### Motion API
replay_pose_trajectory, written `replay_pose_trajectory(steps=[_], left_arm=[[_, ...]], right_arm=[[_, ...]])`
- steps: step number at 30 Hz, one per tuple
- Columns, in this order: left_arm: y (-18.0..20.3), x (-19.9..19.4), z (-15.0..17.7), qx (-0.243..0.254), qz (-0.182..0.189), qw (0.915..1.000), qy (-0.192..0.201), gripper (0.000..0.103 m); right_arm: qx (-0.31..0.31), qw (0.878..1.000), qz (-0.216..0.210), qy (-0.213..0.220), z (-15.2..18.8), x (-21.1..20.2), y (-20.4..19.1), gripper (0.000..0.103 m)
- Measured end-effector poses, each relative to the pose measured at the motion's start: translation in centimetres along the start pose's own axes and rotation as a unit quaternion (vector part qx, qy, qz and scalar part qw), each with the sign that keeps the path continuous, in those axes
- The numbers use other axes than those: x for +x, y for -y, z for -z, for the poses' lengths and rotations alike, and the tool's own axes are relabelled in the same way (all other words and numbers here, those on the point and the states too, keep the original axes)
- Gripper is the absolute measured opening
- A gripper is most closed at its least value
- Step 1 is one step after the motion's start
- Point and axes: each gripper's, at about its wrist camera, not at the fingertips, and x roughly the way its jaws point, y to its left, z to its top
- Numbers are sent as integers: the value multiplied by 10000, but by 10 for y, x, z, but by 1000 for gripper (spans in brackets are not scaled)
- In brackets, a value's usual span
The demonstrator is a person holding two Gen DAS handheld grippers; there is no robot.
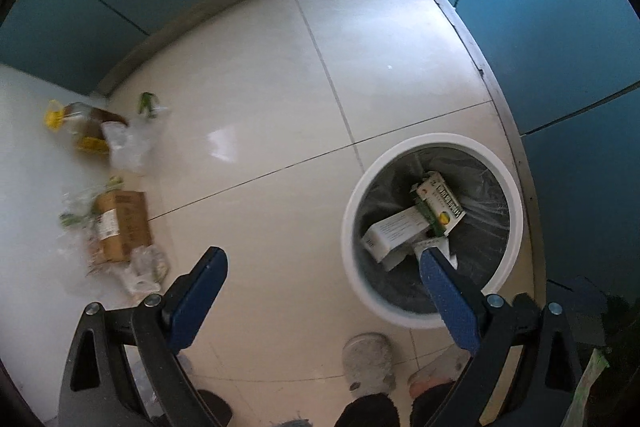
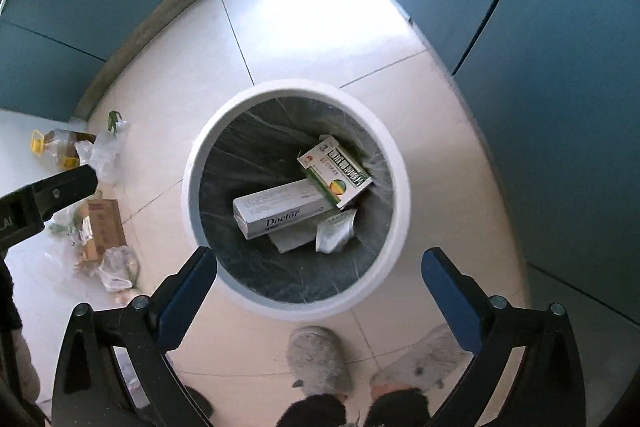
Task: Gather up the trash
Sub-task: 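Raise both tools from the bin back toward the counter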
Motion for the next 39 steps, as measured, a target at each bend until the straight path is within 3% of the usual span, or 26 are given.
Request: replay_pose_trajectory(steps=[5, 11, 17, 20, 26, 33, 39], left_arm=[[1, -49, 20, 15, -139, 9999, 36, 98], [-1, -115, 48, 28, -135, 9999, 18, 98], [-7, -197, 76, 114, -68, 9998, 152, 98], [-15, -240, 86, 111, -130, 9992, 365, 98], [-33, -324, 105, 61, 103, 9971, 748, 98], [-45, -397, 129, 190, 320, 9934, 1087, 98], [-47, -437, 146, 298, 465, 9897, 1319, 98]], right_arm=[[-21, 9995, 318, -19, 10, -50, -6, 103], [-137, 9980, 603, 140, 29, -141, -11, 103], [-140, 9976, 581, 344, 48, -244, -22, 103], [-178, 9974, 517, 480, 58, -297, -29, 103], [-337, 9954, 462, 769, 81, -401, -47, 103], [-344, 9922, 366, 1143, 115, -511, -67, 103], [-227, 9893, 238, 1422, 146, -572, -77, 103]])
